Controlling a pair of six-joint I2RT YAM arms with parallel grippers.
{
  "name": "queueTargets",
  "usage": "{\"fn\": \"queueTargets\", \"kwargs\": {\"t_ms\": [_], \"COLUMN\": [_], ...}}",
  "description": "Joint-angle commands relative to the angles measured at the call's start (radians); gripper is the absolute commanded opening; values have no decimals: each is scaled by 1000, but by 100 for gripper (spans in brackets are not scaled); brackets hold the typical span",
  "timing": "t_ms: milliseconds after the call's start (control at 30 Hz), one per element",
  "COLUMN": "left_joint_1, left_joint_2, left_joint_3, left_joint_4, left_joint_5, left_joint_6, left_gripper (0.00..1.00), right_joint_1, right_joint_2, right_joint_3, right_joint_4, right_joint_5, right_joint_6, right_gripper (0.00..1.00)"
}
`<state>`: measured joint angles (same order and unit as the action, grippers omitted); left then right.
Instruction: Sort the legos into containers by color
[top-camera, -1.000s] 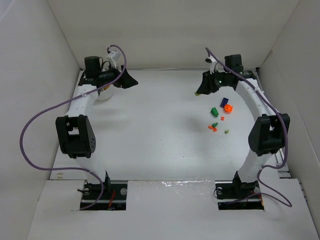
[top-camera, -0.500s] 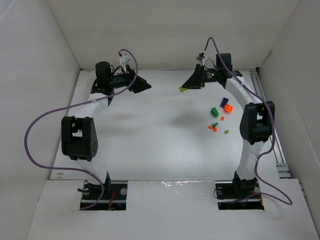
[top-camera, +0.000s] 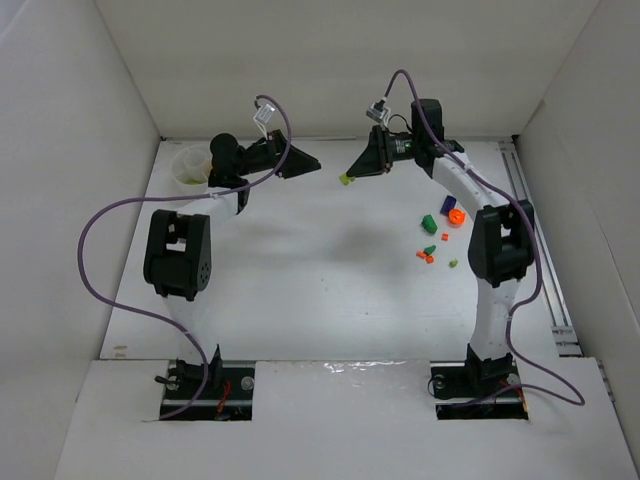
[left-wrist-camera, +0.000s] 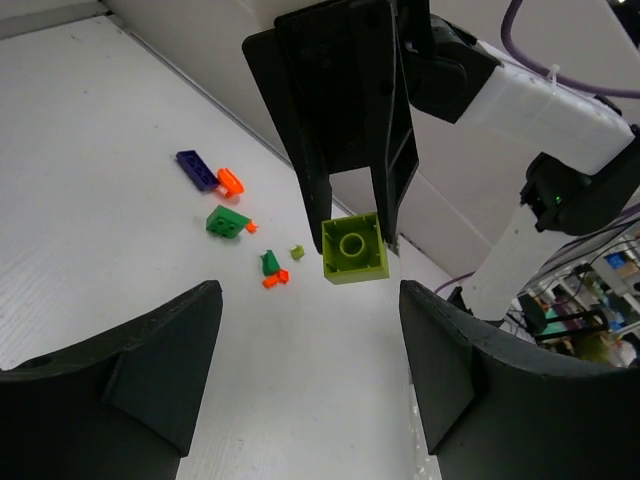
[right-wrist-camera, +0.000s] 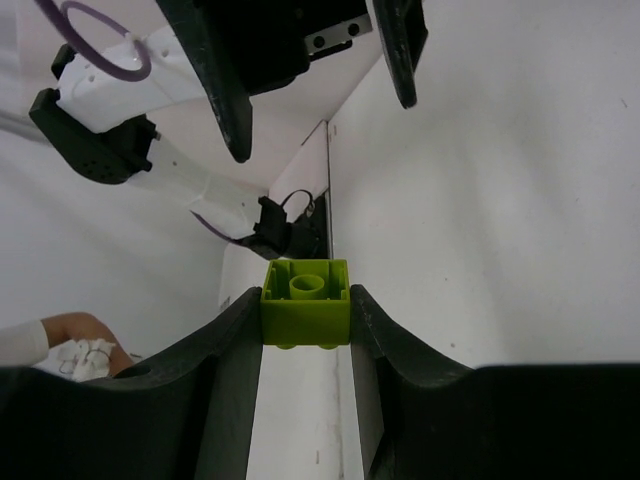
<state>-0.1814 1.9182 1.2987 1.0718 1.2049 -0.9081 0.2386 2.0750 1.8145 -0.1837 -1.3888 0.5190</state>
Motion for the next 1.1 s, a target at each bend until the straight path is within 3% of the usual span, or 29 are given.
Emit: {"fn": "queueTargets", "kwargs": {"t_ms": [0, 400, 567, 600, 633, 700, 733, 767, 800, 867, 933, 1000, 1067], "left_joint_1": [5, -23, -33, -33, -44, -44, -44, -44, -44, -53, -64, -73, -84], "left_joint_2": [-15, -54, -87, -99, -138, -192, -297, -298, -329, -387, -442, -453, -473], "left_joint_3": [51, 20, -16, -25, -26, -58, -120, -121, -145, -220, -257, -268, -309], "left_joint_4": [210, 255, 264, 264, 211, -51, -178, -179, -263, -306, -371, -371, -371], "left_joint_5": [33, 71, 71, 71, 71, -7, -60, -61, -118, -168, -224, -225, -255], "left_joint_6": [-176, -222, -157, -115, 23, 203, 391, 393, 519, 631, 749, 781, 843], "left_gripper": [68, 62, 62, 62, 62, 62, 62, 62, 62, 62, 62, 61, 61], "right_joint_1": [11, 44, 53, 53, 53, 53, 44, 44, 44, 35, 34, 34, 44], "right_joint_2": [-10, 8, 8, 8, 8, 8, 8, 8, 8, -1, -1, 11, 25], "right_joint_3": [62, 103, 103, 92, 92, 80, 48, 48, 39, 5, -20, -41, -41], "right_joint_4": [105, 148, 190, 202, 217, 262, 295, 296, 317, 358, 498, 614, 685], "right_joint_5": [-24, -24, -24, -15, -15, -6, -6, -6, -6, -15, -38, -50, -76], "right_joint_6": [6, 45, 98, 119, 171, 219, 274, 274, 292, 376, 468, 621, 661], "right_gripper": [17, 16, 16, 16, 15, 15, 15, 15, 15, 15, 15, 15, 15]}}
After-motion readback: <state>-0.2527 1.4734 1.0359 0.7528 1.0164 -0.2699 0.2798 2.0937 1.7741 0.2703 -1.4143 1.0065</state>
